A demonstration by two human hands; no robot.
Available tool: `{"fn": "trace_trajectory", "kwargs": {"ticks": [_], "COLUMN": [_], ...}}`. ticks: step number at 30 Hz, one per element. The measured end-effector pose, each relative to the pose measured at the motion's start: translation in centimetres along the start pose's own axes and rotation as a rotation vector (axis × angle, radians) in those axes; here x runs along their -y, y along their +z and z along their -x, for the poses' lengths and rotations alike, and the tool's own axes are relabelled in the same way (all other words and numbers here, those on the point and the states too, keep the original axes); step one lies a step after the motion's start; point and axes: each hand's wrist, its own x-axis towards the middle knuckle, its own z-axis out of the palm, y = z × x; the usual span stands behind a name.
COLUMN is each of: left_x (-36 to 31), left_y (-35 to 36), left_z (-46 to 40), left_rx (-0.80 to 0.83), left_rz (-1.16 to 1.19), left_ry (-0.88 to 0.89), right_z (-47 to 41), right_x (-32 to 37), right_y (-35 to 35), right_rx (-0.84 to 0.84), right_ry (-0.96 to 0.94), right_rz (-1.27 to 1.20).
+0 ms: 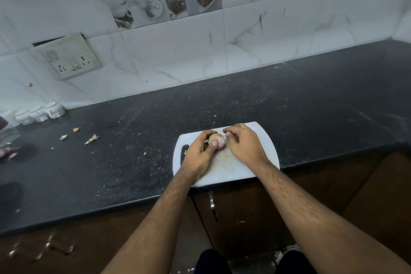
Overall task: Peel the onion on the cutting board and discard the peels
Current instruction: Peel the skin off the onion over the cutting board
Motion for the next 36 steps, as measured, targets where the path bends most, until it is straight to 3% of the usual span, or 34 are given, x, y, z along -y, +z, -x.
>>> {"fn": "trace_trajectory", "kwargs": {"ticks": [5, 15, 26, 36], "left_x": [0.0, 0.7, 0.6, 0.6], "left_y": [-0.3, -0.1, 0.1, -0.2], "left_z": [-0.1, -0.3, 0.1, -0.1], "left_rx": [0.010, 0.067, 0.006, 0.021], "left_rz": [0.042, 0.046, 0.057, 0.068], "left_ry": [-0.032, 0.020, 0.067, 0.062], "right_z": [0.3, 0.2, 1.0, 1.2], "right_x": [-0.1, -0.5, 0.2, 0.7], "right_y": [-0.7, -1.1, -0.6, -1.3], "right_rx": [0.075, 0.137, 0.114, 0.138], "right_ry": [-0.027, -0.002, -0.206, -0.079], "right_rz": [-0.207, -0.325, -0.034, -0.134]}}
